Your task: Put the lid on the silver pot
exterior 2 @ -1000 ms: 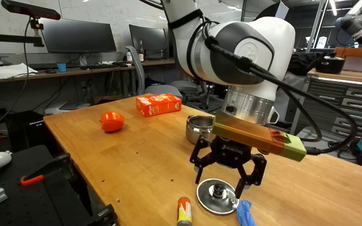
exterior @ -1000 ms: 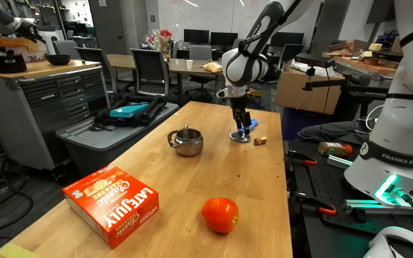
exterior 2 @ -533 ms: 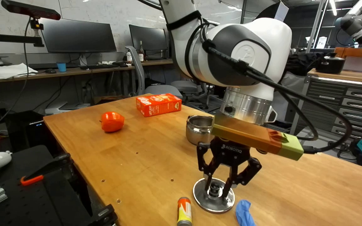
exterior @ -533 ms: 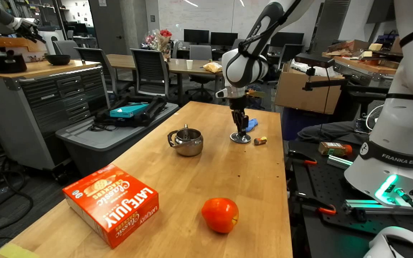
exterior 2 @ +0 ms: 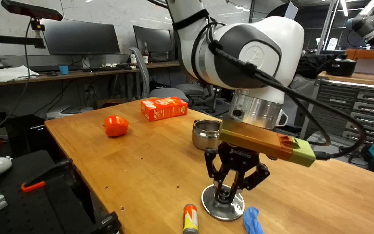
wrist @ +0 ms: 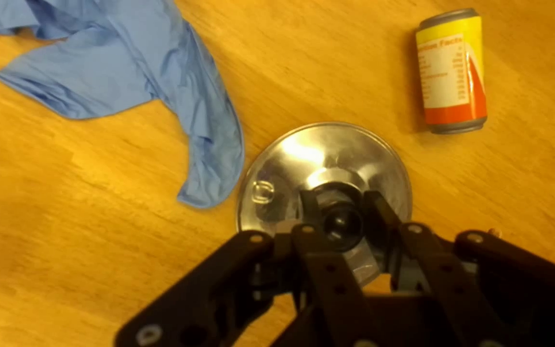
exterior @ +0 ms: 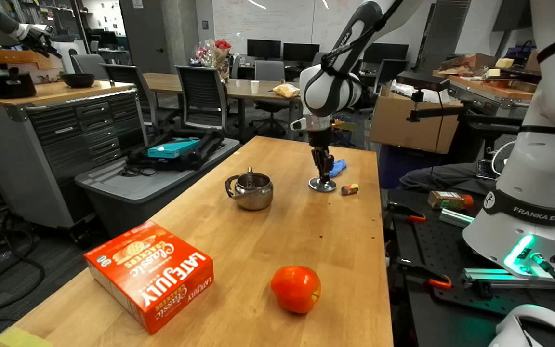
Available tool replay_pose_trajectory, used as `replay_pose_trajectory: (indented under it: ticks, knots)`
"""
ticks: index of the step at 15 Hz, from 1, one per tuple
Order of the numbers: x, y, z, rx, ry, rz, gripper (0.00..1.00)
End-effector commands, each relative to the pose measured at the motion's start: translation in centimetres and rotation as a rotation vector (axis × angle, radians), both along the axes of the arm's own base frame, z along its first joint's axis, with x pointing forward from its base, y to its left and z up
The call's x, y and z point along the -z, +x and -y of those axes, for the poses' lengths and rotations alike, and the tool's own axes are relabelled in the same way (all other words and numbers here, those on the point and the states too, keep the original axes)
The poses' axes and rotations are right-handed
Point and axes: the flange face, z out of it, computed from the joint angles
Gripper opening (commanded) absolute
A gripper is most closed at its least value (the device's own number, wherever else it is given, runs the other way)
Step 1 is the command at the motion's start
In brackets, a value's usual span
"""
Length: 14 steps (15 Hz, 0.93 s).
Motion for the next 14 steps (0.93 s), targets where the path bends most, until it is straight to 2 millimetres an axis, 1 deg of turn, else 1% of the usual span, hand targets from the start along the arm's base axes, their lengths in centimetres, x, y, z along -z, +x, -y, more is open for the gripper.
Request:
replay_pose_trajectory:
  ticks: [1, 6, 10, 14]
  knots:
    - [-0.9, -0.5, 0.1, -0.002, 0.028, 0.037, 0.07]
    - [-4.2, -0.7, -0.6, 0.022, 0.038, 0.084, 0.07]
    - [-6.2, -0.5, -0.9, 0.044, 0.016, 0.096, 0.07]
    - [-8.1, -0.4, -2.0, 0.055, 0.0, 0.111, 0.07]
